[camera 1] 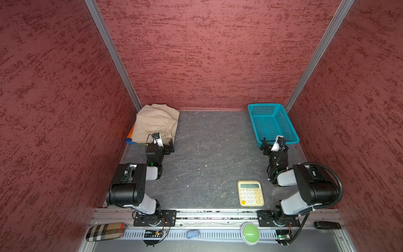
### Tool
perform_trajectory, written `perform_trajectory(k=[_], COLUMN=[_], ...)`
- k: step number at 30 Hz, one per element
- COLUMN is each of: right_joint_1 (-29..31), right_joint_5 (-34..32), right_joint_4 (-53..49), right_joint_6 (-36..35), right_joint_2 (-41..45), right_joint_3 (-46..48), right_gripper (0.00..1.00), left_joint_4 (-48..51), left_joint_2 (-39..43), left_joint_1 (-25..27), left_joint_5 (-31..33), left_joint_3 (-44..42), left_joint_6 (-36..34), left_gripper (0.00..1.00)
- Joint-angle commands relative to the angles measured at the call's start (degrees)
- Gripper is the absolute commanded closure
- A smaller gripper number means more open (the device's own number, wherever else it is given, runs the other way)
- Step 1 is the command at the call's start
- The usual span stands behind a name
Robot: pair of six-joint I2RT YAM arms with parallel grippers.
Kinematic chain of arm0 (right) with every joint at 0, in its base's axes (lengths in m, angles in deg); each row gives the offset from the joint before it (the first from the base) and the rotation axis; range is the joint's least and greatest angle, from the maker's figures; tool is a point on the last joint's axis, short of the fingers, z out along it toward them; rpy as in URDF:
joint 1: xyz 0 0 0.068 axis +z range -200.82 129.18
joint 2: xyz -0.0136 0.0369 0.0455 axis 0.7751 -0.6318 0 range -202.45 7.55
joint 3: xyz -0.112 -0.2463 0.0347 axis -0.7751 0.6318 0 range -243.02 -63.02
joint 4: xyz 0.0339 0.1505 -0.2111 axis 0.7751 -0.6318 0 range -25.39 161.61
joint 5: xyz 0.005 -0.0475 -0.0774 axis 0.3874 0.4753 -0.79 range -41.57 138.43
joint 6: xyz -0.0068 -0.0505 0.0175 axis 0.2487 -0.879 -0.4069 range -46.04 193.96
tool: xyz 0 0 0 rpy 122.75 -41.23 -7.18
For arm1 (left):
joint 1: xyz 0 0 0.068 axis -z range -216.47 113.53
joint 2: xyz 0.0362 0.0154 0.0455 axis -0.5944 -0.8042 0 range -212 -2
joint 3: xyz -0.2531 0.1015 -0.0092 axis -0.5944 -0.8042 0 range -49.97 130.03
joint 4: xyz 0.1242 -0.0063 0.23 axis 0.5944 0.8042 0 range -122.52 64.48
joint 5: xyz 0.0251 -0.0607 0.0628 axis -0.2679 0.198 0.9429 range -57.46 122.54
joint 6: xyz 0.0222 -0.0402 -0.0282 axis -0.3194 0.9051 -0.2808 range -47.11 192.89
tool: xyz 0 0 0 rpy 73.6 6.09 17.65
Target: Fold and stack the shorts
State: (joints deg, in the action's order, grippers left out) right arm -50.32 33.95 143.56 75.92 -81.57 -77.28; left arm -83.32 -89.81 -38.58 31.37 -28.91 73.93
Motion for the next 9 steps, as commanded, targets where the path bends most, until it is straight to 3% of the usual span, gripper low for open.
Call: perform_trajectory(k=[1, 9], right_joint_1=[-0.54, -0.93], right_joint_5=[-0.82, -0.11], right_joint_4=[-3.99, -4.08], right_joint_6=[0.31, 0.51], right_joint_2=[0.28, 0.38], right_joint_3=[-1.29, -1.18], right_gripper=[0.01, 0.01], left_joint_4=[-0.39, -0.52], left_joint_2=[0.01, 0.01], left_joint_1=[0.31, 0.27], left_joint_5=[0.48, 0.50], left_joint_3=[0.65, 0.68], left_joint_6=[-0.96, -0.97], left_gripper=[0.01, 0.01])
